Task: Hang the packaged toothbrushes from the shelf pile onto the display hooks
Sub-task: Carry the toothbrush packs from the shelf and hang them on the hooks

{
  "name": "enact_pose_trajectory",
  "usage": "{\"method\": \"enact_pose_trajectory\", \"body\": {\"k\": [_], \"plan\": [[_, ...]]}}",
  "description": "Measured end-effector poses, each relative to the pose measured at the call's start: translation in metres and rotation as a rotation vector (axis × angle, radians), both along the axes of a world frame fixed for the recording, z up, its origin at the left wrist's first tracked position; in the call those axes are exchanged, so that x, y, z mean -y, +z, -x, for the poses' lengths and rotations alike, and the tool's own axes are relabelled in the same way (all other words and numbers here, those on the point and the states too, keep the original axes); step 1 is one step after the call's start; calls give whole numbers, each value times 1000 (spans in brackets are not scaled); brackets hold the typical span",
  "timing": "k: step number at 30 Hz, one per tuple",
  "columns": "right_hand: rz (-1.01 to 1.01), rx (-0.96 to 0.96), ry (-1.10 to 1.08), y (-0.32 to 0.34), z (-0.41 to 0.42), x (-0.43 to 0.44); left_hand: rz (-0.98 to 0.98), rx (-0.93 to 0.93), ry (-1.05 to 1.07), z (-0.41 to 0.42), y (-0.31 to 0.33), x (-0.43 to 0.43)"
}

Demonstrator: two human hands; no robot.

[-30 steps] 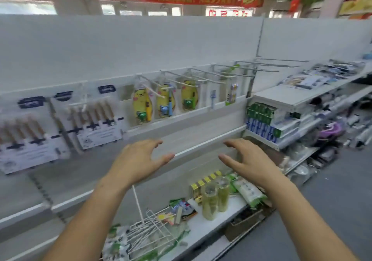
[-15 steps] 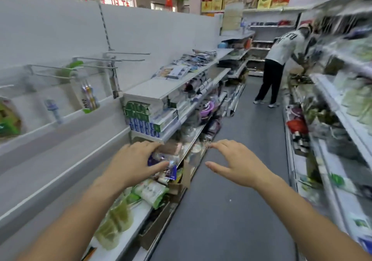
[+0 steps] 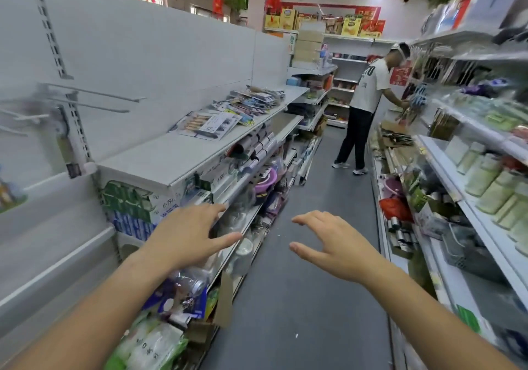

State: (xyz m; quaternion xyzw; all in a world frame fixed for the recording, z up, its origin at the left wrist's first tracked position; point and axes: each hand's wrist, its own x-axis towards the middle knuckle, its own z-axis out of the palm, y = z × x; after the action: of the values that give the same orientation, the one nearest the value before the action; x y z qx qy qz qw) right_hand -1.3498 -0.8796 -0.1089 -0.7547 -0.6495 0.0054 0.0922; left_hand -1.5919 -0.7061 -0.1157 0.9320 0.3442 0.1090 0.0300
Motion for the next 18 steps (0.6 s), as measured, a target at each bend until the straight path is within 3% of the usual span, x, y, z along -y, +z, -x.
{"method": "enact_pose_trajectory", "body": {"k": [11,18], "plan": [[-22,31,148,1,-166,-138,9,-54,92,-161,0,-106],[12,-6,298,15,-260,-226,25,-90,297,-230,6,-156]]}}
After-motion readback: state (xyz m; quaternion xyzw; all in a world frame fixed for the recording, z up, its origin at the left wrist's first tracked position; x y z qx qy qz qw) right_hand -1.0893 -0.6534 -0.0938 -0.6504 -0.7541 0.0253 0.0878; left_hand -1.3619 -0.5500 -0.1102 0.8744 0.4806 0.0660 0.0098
